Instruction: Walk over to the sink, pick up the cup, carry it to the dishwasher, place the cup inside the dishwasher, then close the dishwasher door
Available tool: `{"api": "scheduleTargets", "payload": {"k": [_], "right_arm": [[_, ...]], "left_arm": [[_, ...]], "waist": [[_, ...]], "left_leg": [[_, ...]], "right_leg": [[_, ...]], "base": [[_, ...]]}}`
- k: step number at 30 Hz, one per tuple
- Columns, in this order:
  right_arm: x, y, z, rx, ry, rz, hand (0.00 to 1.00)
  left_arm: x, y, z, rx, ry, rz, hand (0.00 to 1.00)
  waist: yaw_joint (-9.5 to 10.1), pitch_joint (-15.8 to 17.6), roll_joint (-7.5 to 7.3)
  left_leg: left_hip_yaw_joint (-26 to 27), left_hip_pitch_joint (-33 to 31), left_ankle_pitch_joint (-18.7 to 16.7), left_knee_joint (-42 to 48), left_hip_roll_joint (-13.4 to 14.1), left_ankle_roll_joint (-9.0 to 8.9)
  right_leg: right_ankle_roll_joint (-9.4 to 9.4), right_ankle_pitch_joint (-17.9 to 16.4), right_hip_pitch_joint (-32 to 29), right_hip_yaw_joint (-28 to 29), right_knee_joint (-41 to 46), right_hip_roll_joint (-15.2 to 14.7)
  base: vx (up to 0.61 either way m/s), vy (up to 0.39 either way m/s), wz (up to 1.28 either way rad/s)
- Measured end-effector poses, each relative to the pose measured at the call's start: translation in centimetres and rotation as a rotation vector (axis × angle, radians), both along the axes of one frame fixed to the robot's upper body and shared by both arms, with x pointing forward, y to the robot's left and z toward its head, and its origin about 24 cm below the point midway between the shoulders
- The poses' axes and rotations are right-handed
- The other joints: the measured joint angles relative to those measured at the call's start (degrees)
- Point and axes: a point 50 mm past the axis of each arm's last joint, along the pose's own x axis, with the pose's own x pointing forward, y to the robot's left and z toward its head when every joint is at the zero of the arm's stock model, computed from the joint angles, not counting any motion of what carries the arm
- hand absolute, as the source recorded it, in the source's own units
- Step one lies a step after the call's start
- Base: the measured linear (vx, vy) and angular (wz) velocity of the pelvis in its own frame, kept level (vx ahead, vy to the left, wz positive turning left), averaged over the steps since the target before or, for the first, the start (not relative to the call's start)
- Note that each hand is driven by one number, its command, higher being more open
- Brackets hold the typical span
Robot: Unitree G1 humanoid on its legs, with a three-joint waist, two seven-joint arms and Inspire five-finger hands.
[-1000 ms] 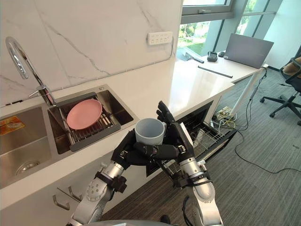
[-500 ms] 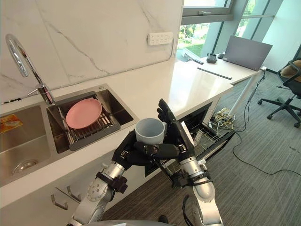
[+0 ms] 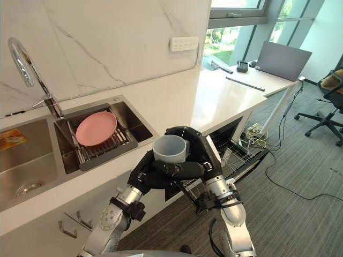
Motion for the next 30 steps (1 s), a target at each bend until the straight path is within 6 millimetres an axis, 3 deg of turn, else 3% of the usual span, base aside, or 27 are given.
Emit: {"api": "scheduleTargets", "payload": {"k": [8, 9, 30], "right_arm": [[0.0, -0.3, -0.1, -0.034, 0.008, 0.012, 0.00], [0.0, -0.2, -0.1, -0.033, 0.009, 0.014, 0.00], [0.1, -0.9, 0.2, 0.031, -0.011, -0.030, 0.00]], "left_arm": [[-0.3, 0.5, -0.5, 0.036, 0.012, -0.003, 0.00], [-0.3, 0.5, -0.5, 0.035, 0.013, -0.002, 1.00], [-0.8, 1.5, 0.0, 0.009, -0.016, 0.015, 1.00]], "waist": [[0.00, -0.07, -0.06], [0.00, -0.09, -0.09], [1.12, -0.27, -0.40]], "left_leg": [[-0.38, 0.01, 0.10, -0.06, 0.00, 0.15], [-0.42, 0.01, 0.10, -0.06, 0.00, 0.15], [-1.09, 0.04, 0.11, -0.20, 0.01, 0.18]], "right_leg": [[-0.05, -0.03, 0.16, -0.37, 0.00, -0.04], [-0.05, -0.04, 0.17, -0.41, 0.00, -0.04], [0.08, -0.53, 0.46, -1.27, 0.00, -0.18]], "base": [[0.00, 0.000, 0.01], [0.00, 0.000, 0.03], [0.00, 0.000, 0.01]]}}
